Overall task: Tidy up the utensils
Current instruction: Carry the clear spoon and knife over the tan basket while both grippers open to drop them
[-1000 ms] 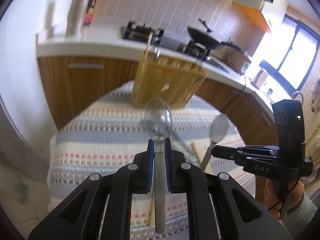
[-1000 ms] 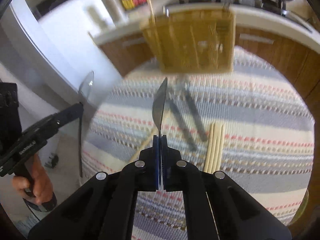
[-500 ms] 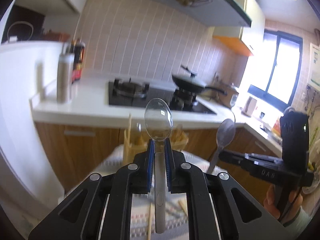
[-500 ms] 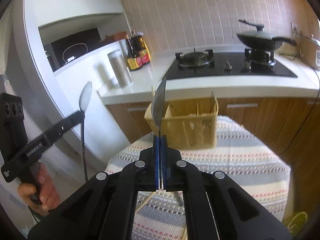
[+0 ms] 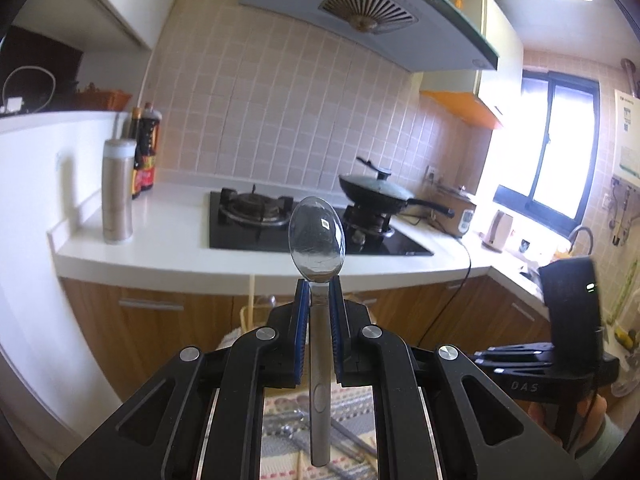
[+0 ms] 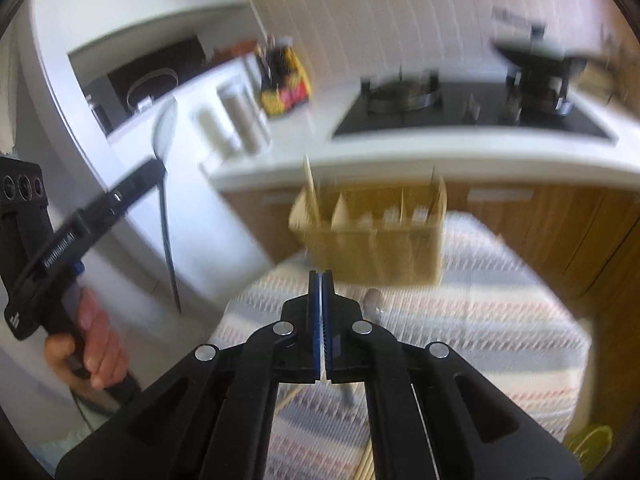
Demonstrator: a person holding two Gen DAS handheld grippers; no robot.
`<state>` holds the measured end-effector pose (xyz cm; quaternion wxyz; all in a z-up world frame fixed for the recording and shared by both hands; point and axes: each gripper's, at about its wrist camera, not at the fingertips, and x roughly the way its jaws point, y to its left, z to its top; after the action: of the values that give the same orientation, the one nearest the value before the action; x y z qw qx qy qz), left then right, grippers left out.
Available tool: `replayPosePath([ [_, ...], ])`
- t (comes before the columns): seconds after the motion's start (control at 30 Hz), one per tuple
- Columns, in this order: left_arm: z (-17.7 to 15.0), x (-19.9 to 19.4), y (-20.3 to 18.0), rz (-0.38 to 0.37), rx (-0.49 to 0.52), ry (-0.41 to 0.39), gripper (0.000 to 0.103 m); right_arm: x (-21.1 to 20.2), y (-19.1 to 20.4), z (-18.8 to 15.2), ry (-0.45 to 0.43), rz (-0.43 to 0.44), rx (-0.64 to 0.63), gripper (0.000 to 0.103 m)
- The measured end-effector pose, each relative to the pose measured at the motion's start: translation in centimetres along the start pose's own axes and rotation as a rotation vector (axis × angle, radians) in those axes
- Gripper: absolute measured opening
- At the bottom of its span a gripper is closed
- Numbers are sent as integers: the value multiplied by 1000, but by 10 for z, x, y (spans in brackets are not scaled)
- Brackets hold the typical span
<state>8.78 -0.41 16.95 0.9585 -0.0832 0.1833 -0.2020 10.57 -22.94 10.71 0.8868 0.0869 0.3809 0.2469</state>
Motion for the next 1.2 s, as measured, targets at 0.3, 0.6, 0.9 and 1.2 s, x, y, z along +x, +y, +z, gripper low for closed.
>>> replayPosePath([
  [0.3, -37, 21, 26, 10, -36, 108, 8, 85, -52, -35, 233, 75, 135, 3],
  [0.6, -64, 41, 51, -18, -80, 242, 8, 85, -52, -46, 198, 18, 71, 3],
  [0.9, -113, 105, 34, -223, 45, 461, 45, 72, -64, -68, 237, -80, 23, 3],
  [1.2, -164, 176, -42, -278, 408, 693, 59, 41, -83, -102, 234, -239, -8, 3],
])
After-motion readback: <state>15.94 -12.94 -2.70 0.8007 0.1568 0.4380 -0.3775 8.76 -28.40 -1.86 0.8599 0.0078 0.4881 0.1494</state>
